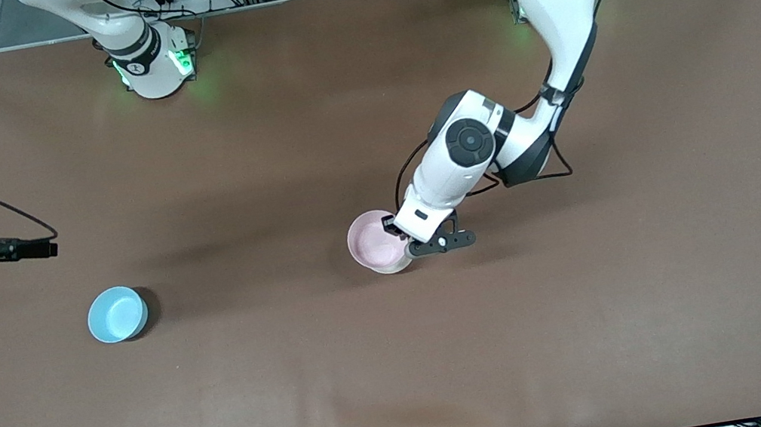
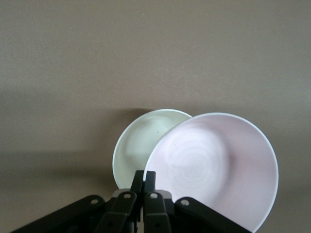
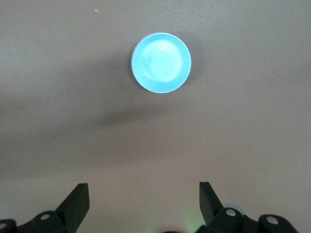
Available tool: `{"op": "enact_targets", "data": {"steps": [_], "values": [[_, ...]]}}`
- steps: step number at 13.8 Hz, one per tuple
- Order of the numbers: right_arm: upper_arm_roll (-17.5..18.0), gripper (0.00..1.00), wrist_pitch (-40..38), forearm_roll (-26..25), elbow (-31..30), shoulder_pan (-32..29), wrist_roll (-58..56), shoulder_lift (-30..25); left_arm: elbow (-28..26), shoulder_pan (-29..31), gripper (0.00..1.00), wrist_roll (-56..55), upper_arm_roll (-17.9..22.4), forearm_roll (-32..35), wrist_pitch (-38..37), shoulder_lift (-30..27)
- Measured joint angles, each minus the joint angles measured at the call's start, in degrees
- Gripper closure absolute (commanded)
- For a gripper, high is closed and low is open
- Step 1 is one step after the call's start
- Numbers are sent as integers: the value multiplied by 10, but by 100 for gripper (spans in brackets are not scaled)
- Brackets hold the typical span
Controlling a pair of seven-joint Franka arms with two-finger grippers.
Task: Stack pink and blue bowls on white bowl
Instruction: 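Lower the pink bowl into the white bowl while the right gripper reaches the blue bowl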
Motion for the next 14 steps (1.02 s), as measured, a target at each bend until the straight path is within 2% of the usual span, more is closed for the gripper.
{"op": "enact_targets", "data": {"steps": [4,9,13,14], "values": [[0,0,90,0,-22,-18,-21,53,-4,-5,100,1,20,10,-1,3],[0,0,257,0,-106,-20,-21,87,-11,-10,100,1,21,11,-1,3],[0,0,308,0,-115,-28,-21,132,-23,-11,100,1,21,11,-1,3],[0,0,322,0,-116,-32,-21,141,-25,-11,84,1,21,11,-1,3]]}}
